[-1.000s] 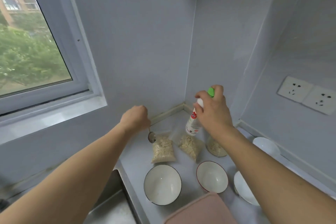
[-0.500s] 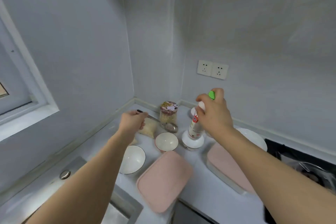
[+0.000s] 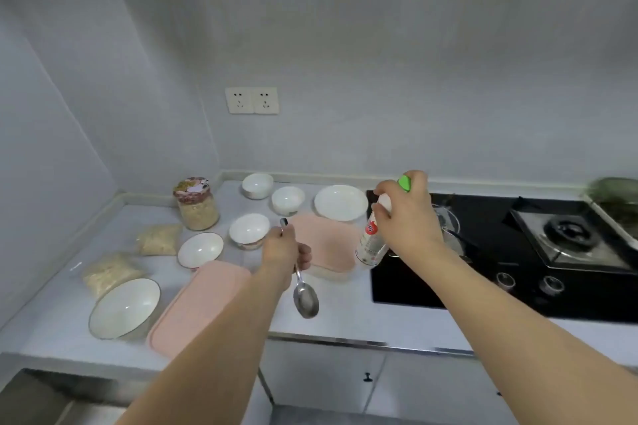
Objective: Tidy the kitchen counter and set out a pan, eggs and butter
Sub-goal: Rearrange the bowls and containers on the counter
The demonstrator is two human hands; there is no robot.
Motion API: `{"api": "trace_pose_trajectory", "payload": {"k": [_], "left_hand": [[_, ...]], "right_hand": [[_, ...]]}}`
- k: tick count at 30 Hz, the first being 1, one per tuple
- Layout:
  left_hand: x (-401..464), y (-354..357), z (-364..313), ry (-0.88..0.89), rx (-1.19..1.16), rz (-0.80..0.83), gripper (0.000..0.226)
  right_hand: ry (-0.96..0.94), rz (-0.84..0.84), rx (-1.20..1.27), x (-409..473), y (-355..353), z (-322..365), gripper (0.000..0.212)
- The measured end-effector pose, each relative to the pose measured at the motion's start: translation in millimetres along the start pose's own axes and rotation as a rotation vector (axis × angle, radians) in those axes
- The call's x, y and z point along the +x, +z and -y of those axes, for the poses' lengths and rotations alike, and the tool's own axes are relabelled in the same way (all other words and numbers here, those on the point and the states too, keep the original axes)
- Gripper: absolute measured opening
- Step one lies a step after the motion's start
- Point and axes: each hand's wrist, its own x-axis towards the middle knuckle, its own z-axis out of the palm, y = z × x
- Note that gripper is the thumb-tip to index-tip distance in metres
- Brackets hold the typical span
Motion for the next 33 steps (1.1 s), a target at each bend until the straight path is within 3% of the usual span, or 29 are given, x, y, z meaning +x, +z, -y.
{"api": "trace_pose_trajectory", "payload": {"k": [6, 11, 19, 25, 33], "left_hand": [[-69, 142, 40, -0.231, 0.060, 0.365, 0.021], [-137, 236, 85, -0.331, 0.037, 0.523, 0.017], [-229, 388, 151, -0.411, 0.114, 0.631, 0.036], [-275, 474, 168, -0.529, 0.118, 0.765, 0.032], [-294, 591, 186, -0.552, 0.237, 0.901, 0.024]], "right_hand": [[0.181, -0.080, -0.103, -60, -89, -127, 0.021], [0.302, -0.144, -0.158, -109, -164, -226, 0.021], [0.475, -0.223, -0.216, -192, -265, -357, 0.020], [0.595, -0.287, -0.229, -223, -317, -426, 0.023], [0.707, -0.340, -0.258, -223, -358, -518, 0.022]]}}
